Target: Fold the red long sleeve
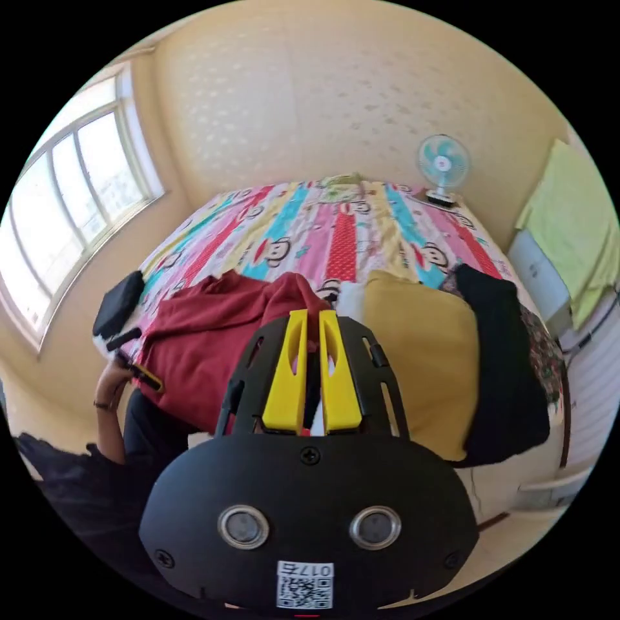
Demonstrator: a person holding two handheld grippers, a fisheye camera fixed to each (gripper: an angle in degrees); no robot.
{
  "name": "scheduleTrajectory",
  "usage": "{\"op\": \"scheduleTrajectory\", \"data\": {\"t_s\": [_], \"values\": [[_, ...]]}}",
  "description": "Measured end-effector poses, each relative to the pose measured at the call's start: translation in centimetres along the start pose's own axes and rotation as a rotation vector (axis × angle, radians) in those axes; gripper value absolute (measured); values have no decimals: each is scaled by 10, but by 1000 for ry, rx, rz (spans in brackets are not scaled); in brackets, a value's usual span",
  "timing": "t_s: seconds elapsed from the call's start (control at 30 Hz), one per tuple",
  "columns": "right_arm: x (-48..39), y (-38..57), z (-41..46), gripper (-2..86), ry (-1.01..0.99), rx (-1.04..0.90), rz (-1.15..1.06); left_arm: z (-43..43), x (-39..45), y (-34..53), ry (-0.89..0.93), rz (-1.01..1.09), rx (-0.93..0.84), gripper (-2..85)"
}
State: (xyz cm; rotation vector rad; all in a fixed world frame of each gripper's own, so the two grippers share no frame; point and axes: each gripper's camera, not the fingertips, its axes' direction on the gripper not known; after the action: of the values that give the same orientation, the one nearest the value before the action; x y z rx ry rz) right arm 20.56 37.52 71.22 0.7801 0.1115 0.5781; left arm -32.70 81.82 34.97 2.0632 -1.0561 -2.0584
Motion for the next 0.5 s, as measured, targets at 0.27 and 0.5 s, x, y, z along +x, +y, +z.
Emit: {"op": "scheduleTrajectory", "data": {"t_s": [0.27, 0.5], "values": [[156, 75, -50, 104, -224, 136, 479, 13, -12, 31, 72, 55, 218, -9], [146, 51, -63, 122, -113, 131, 390, 22, -3, 27, -10, 50, 192, -9]]}}
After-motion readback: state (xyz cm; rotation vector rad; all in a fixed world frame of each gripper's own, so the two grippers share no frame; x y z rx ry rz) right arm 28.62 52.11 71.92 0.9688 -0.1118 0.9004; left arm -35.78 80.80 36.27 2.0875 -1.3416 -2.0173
